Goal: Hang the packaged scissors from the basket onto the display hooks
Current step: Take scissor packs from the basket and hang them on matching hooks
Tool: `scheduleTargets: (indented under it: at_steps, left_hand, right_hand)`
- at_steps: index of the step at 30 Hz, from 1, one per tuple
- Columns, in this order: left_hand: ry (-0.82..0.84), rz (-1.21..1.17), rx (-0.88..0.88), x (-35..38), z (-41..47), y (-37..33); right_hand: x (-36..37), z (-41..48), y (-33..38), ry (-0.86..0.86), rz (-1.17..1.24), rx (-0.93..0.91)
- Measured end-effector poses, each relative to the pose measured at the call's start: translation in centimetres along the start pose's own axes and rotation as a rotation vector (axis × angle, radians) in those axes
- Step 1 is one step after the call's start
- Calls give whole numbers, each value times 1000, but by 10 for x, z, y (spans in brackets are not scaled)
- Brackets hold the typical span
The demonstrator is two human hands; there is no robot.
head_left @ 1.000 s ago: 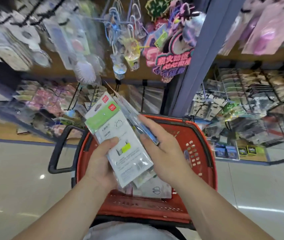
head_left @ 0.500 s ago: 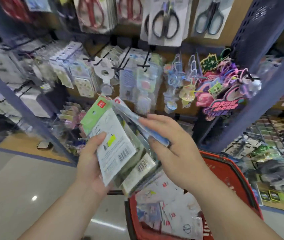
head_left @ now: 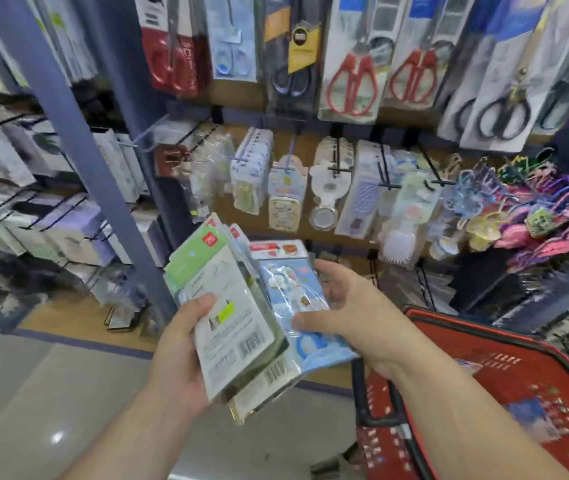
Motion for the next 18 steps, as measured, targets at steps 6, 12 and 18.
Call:
scheduleTargets:
  at_steps: [6,12,18]
  left_hand:
    - [-4,-32,3,-12,15,-43]
    - [97,-54,95,7,54,-86]
    - [-18,48,340,54,84,-131]
  right_hand:
    - [31,33,27,43,248,96]
    - [17,85,53,-43,450,57]
    - [-15,155,94,-82,488,-142]
Point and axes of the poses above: each hand's wrist, its own z-axis towards the middle knuckle, its own x-axis out of the palm, y = z × x, the point moved 4 cm from there along z, towards the middle knuckle, and after that the axes turned 10 degrees about -z, right-handed, at the moved point
